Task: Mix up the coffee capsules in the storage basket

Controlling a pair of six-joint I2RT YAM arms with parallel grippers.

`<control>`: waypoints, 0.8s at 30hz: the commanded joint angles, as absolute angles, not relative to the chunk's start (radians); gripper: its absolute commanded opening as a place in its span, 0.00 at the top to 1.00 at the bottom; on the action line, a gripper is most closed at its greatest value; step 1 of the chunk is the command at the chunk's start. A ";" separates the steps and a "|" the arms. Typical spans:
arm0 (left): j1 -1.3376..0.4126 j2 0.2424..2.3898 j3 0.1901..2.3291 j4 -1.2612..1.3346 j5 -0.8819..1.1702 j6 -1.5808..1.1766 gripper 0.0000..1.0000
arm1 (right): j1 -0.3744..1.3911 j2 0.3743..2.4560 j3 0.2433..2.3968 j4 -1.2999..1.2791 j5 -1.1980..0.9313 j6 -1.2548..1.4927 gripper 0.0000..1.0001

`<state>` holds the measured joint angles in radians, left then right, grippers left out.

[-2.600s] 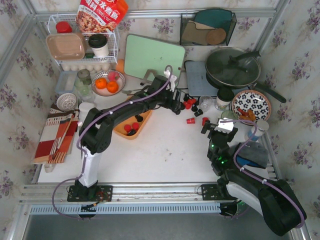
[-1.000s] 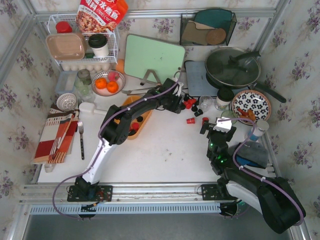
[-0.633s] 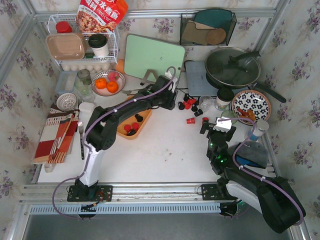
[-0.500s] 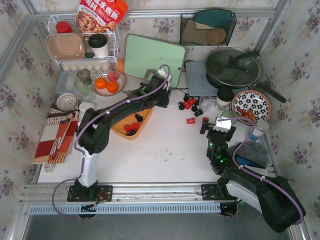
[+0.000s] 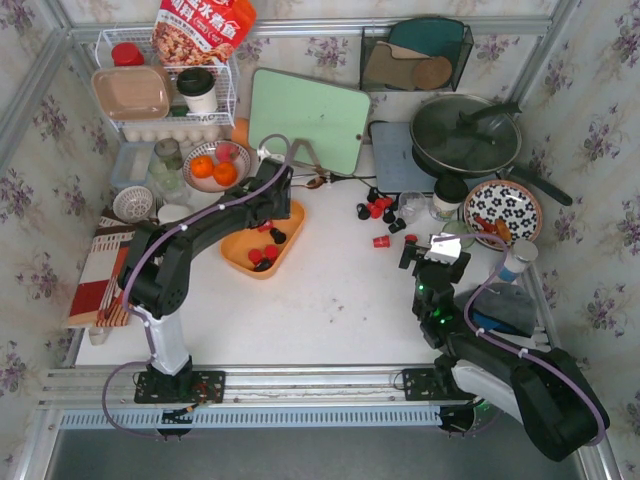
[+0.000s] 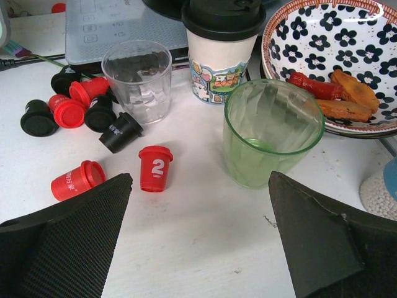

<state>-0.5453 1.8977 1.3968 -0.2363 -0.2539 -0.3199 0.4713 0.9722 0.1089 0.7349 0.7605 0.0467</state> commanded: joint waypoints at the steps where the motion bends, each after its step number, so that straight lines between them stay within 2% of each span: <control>1: -0.539 1.896 1.384 -0.262 -0.318 -0.370 0.49 | 0.471 0.983 0.120 0.759 0.764 0.053 0.00; 16: -0.539 1.821 1.279 -0.136 -0.296 -0.371 0.29 | 0.472 0.994 0.122 0.759 0.763 0.055 0.00; 17: -0.539 1.809 1.264 -0.110 -0.286 -0.370 0.18 | 0.471 0.995 0.121 0.759 0.763 0.055 0.00; 18: -0.540 1.800 1.251 -0.093 -0.278 -0.368 0.02 | 0.471 0.995 0.121 0.760 0.764 0.055 0.00; 24: -0.543 1.779 1.237 -0.064 -0.249 -0.369 0.01 | 0.472 0.993 0.123 0.757 0.761 0.055 0.00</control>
